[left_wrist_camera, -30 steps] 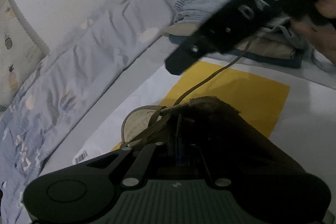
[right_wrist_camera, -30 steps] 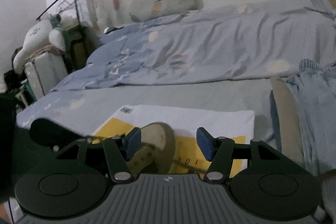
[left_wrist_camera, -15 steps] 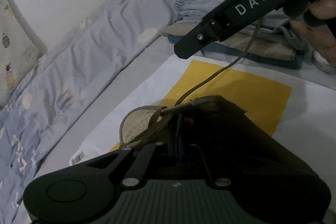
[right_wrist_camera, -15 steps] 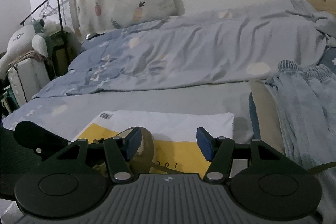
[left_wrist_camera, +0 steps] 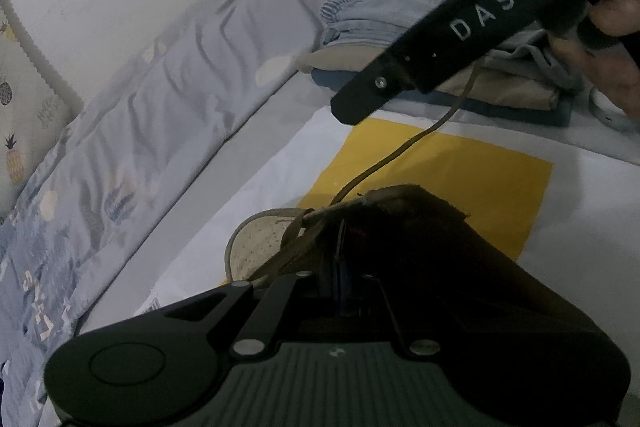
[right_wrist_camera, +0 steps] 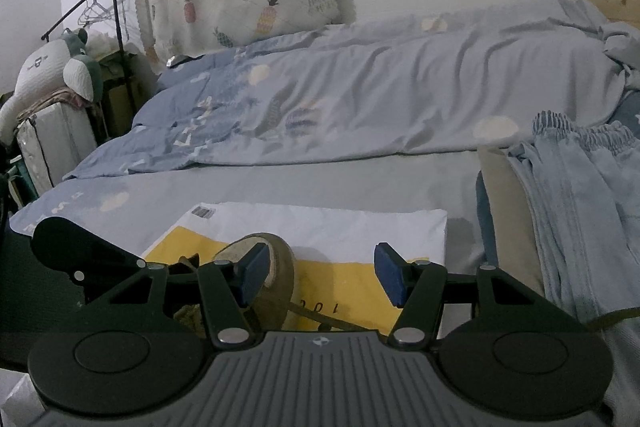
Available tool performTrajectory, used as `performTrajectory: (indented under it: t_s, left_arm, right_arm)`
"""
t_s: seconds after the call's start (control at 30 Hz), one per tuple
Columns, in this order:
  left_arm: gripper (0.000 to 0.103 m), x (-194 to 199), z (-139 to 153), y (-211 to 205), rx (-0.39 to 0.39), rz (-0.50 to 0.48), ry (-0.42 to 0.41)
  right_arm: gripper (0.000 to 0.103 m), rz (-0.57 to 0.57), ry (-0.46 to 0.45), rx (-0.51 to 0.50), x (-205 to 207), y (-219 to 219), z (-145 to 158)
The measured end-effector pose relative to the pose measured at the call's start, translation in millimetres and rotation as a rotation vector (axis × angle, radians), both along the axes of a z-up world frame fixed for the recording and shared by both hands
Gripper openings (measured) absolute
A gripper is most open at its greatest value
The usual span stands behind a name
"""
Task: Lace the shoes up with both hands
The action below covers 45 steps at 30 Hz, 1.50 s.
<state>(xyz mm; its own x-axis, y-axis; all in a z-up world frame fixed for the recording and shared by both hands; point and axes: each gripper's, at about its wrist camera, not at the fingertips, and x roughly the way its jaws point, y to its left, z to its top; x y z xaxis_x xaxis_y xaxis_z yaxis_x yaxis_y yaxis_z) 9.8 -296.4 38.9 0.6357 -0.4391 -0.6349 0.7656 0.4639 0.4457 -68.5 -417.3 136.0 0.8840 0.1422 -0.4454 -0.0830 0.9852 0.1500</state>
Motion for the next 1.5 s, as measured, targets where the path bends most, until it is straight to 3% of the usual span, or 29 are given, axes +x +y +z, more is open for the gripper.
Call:
performTrajectory:
  t_s: [0.8, 1.17, 1.33, 1.5]
  left_arm:
    - [0.000, 1, 0, -13, 0.096, -0.017, -0.001]
    - [0.000, -3, 0, -8, -0.001, -0.041, -0.054]
    - [0.000, -2, -2, -9, -0.006, -0.049, -0.058]
    - [0.000, -3, -2, -9, -0.016, -0.039, -0.061]
  right_arm:
    - [0.061, -0.026, -0.003, 0.007, 3, -9, -2]
    - [0.060, -0.013, 0.004, 0.012, 3, -11, -6]
    - [0.060, 0.013, 0.026, 0.101, 4, -13, -10]
    - [0.060, 0.024, 0.060, 0.283, 5, -20, -19]
